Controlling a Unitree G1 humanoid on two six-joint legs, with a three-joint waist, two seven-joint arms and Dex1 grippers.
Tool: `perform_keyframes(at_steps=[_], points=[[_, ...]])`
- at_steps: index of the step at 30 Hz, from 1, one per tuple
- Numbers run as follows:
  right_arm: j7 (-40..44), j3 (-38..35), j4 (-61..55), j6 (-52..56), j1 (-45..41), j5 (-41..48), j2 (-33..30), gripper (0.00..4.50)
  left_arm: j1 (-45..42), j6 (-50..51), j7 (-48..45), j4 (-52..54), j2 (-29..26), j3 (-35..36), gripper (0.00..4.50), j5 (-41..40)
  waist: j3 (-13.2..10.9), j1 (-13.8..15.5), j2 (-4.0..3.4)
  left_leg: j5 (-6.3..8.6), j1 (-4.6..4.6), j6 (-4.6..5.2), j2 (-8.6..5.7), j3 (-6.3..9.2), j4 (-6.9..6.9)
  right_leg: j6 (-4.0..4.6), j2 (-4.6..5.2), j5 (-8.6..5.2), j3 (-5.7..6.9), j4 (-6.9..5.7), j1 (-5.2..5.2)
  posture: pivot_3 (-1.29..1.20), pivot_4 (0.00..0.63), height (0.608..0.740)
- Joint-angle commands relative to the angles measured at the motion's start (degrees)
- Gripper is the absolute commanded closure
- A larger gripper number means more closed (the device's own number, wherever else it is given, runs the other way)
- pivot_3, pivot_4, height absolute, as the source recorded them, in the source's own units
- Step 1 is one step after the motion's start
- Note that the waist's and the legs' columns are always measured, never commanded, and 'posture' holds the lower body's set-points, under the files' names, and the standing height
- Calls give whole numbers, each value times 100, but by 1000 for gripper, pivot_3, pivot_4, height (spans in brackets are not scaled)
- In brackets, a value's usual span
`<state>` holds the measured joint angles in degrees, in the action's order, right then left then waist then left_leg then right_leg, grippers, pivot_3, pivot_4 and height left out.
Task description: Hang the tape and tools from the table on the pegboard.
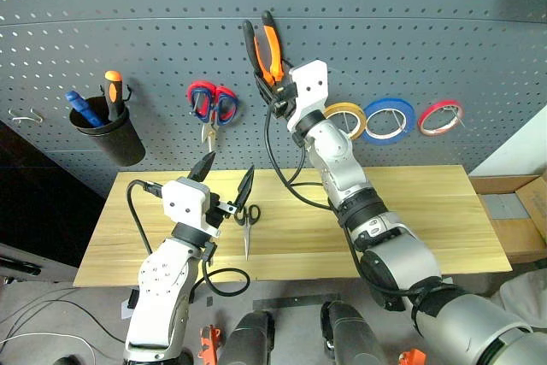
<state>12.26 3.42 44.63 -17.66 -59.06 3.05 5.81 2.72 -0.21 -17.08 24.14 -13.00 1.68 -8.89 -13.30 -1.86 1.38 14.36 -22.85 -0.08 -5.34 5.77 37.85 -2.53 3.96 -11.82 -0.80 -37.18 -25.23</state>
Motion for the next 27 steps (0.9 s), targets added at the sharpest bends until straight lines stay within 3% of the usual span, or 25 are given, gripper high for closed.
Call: perform_keyframes(at_steps=[1,4,10,16,21,27], points=[[-217,-166,-306,60,-40,38,11,983,59,-22,18,108,-45,76,563,9,1,0,-1,0,1,0,0,0,0,0,0,0,0,-1,0,19,170,740],[-253,-201,-366,152,-44,44,-5,36,72,54,-26,-43,-123,105,563,5,2,4,-1,2,4,5,0,1,3,-1,0,5,0,-2,4,13,174,740],[-326,-259,-1360,997,154,157,-155,36,-119,359,190,-680,11,143,563,28,6,25,-3,-11,11,26,-6,3,11,-13,-2,31,1,13,18,-11,182,740],[155,112,-3865,2701,1275,411,-494,36,-171,981,7,-1025,-14,-15,563,-125,20,22,0,-10,0,28,-5,2,3,-15,4,33,1,17,11,-39,194,740],[1107,585,-6018,4397,2203,824,-1472,36,-156,1910,159,-1010,-50,-112,563,-10,19,-33,0,-4,-9,33,-1,-9,1,-14,9,31,-7,22,-2,-60,202,740],[1703,389,-7275,5879,3144,1792,-2272,36,-309,2945,764,-1186,187,-137,563,238,19,-48,0,-1,-1,36,7,-8,2,-17,13,29,0,27,13,-78,220,740]])
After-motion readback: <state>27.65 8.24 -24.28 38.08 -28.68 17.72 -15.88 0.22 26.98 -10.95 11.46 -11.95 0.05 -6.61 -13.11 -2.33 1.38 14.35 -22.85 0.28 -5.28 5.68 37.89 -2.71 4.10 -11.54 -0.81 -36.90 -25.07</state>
